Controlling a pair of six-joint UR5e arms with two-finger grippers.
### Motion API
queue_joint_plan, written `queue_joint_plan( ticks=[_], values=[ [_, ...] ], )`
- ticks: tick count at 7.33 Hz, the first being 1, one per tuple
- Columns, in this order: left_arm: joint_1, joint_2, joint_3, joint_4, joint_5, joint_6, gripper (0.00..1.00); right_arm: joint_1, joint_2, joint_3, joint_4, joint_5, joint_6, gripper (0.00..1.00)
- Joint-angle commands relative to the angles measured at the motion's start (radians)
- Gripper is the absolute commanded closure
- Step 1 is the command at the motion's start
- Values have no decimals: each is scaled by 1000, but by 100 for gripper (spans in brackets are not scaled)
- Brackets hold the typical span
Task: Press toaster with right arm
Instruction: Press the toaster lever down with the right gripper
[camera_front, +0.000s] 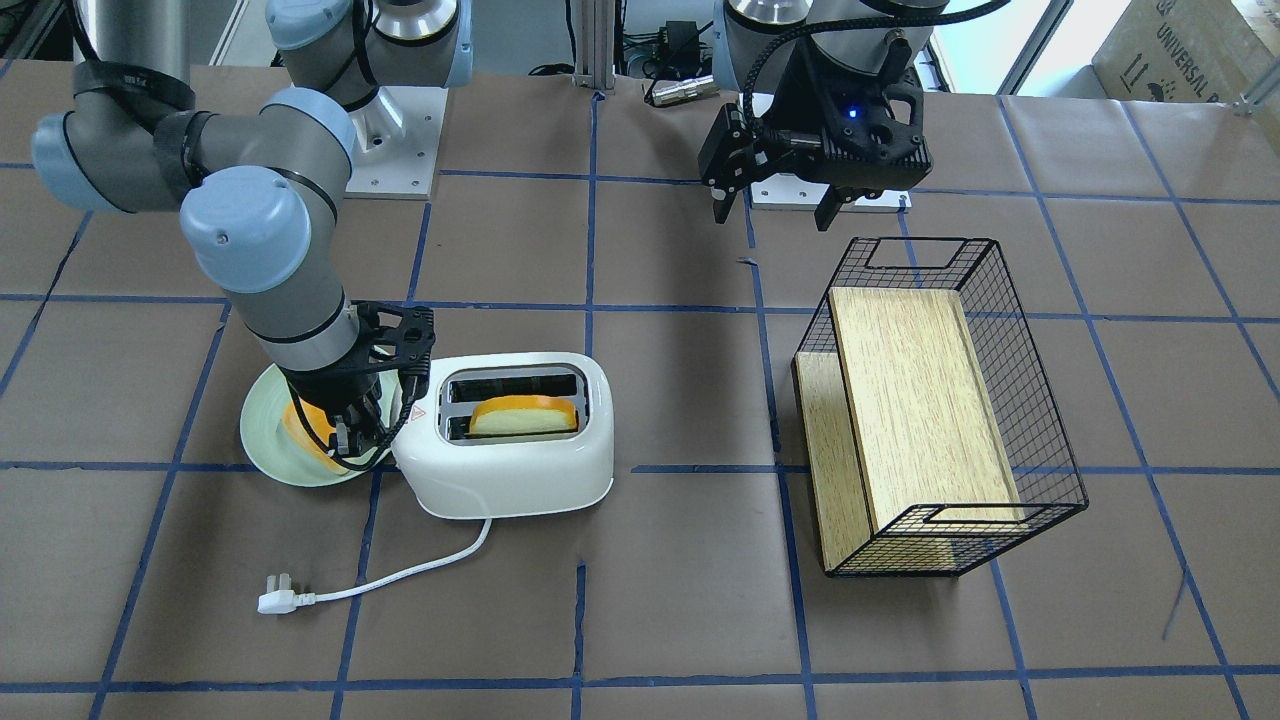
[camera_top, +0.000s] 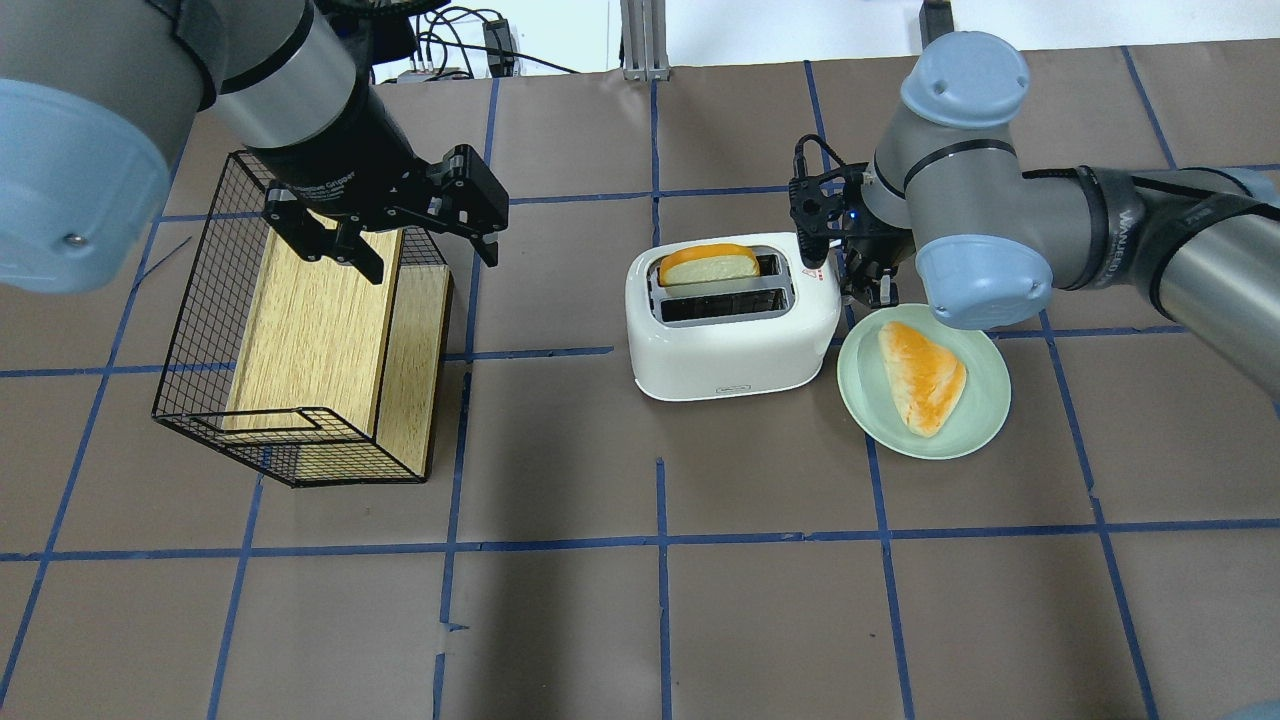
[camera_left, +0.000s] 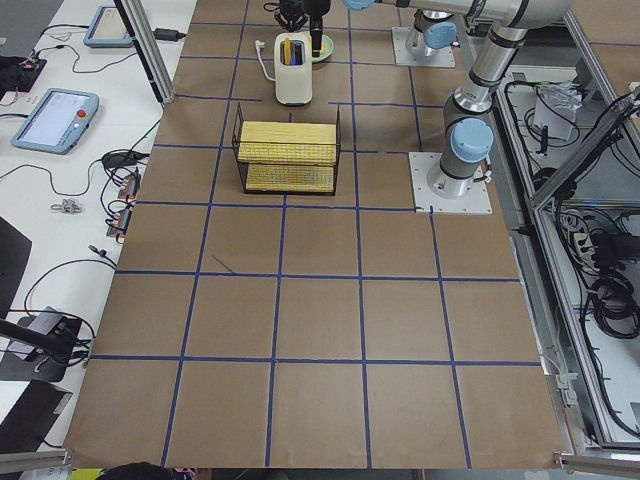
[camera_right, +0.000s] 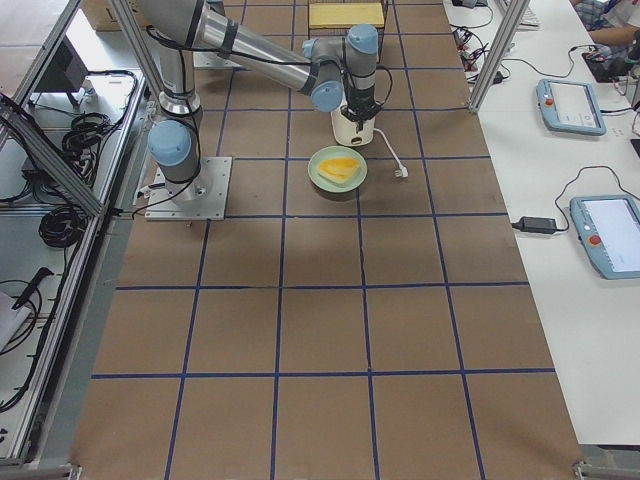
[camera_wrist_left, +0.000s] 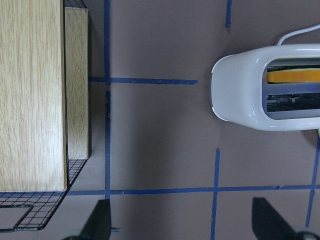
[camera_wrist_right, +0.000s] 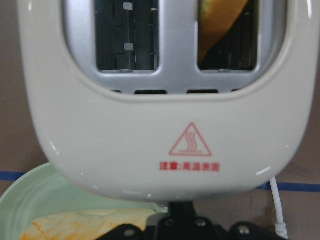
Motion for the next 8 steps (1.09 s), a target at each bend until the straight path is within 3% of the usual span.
queue_joint_plan(
  ticks=[1, 8],
  values=[
    [0, 0, 0, 0, 0, 0, 0, 0, 18, 3, -37, -1, -6, 98],
    [0, 0, 0, 0, 0, 0, 0, 0, 24, 17, -40, -1, -4, 97]
  ],
)
